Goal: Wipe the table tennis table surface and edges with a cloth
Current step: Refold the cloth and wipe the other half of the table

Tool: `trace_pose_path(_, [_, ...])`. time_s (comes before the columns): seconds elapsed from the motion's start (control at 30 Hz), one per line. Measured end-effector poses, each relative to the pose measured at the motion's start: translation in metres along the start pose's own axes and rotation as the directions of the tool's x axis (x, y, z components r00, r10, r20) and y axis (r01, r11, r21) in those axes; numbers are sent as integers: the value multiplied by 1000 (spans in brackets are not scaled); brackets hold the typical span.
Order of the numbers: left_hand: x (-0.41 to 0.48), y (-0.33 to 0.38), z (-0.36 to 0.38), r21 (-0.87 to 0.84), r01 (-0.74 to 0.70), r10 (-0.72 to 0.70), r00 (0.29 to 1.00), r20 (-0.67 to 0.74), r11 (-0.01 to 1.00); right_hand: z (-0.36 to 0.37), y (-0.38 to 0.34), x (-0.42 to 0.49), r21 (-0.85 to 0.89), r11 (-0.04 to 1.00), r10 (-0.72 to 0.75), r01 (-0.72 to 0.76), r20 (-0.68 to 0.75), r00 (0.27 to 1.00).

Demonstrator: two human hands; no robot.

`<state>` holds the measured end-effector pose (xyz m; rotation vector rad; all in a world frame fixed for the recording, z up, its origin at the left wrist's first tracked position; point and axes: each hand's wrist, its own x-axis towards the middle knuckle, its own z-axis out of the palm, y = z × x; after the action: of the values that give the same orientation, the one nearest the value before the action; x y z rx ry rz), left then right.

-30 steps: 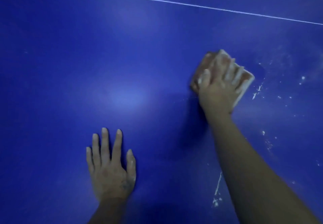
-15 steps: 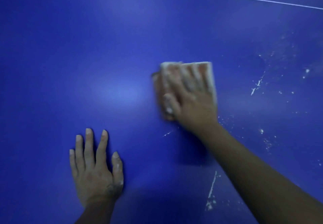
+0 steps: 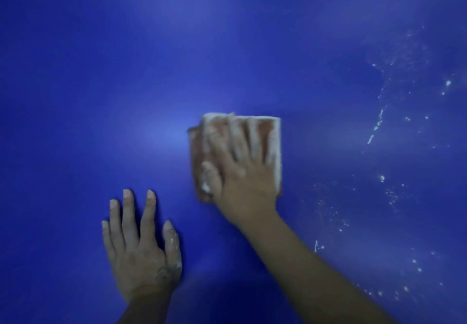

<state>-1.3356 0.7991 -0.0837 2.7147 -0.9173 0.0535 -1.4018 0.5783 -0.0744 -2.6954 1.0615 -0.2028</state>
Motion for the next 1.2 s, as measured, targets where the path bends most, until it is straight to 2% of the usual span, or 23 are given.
trace_pose_path(0.13, [0,0,1,-2,1,-1,1000,-3,1000,2,5,-15,79,941,-334,329,53,941])
trace_pose_path(0.2, [1,0,0,2,8,-8,1000,-6,1000,-7,31,-8,40,925,-380,379,61,923])
trace_pose_path(0.23, [1,1,-1,3,9,-9,1000,-5,1000,-13,47,-3,4,934,-357,358,62,932])
trace_pose_path(0.3, [1,1,-1,-2,19,-19,1000,12,1000,-25,81,5,-68,973,-221,222,25,975])
trace_pose_path(0.37, [2,1,-2,-2,29,-29,999,31,1000,-37,114,6,-105,994,15,-18,-31,999])
trace_pose_path(0.4, [2,1,-2,-2,32,-32,999,36,999,-43,126,3,-114,981,154,-159,-49,987])
trace_pose_path(0.5, [2,4,-4,-16,43,-42,998,36,999,-48,132,-13,-87,856,503,-509,-84,860])
trace_pose_path(0.57, [3,6,-5,-23,44,-43,999,30,999,-42,108,-19,-50,784,613,-619,-100,784])
trace_pose_path(0.6, [2,6,-5,-27,42,-41,999,26,999,-38,92,-21,-52,781,617,-623,-95,781])
trace_pose_path(0.67, [3,7,-5,-33,36,-35,999,9,999,-26,55,-28,-94,852,510,-515,-76,857])
trace_pose_path(0.73, [3,7,-6,-42,28,-29,999,-13,999,-14,18,-40,-107,942,314,-318,-50,948])
trace_pose_path(0.8, [3,8,-7,-56,27,-28,999,-30,998,-5,-6,-55,-70,992,107,-107,0,994])
trace_pose_path(0.93, [3,9,-8,-66,40,-42,999,-34,997,-10,14,-66,-49,965,-256,258,42,966])
trace_pose_path(1.0, [3,8,-8,-61,44,-45,999,-22,997,-20,45,-61,-93,956,-274,278,52,960])
trace_pose_path(1.03, [2,8,-9,-58,48,-49,999,-12,997,-27,62,-60,-115,968,-217,221,45,975])
trace_pose_path(1.1, [1,9,-11,-61,59,-59,998,4,996,-40,95,-64,-151,988,24,-26,-9,1000])
trace_pose_path(1.13, [0,11,-12,-64,66,-65,998,14,996,-46,108,-70,-158,969,186,-189,-32,982])
trace_pose_path(1.2, [0,13,-14,-61,73,-71,997,31,995,-49,116,-85,-133,870,473,-475,-46,880])
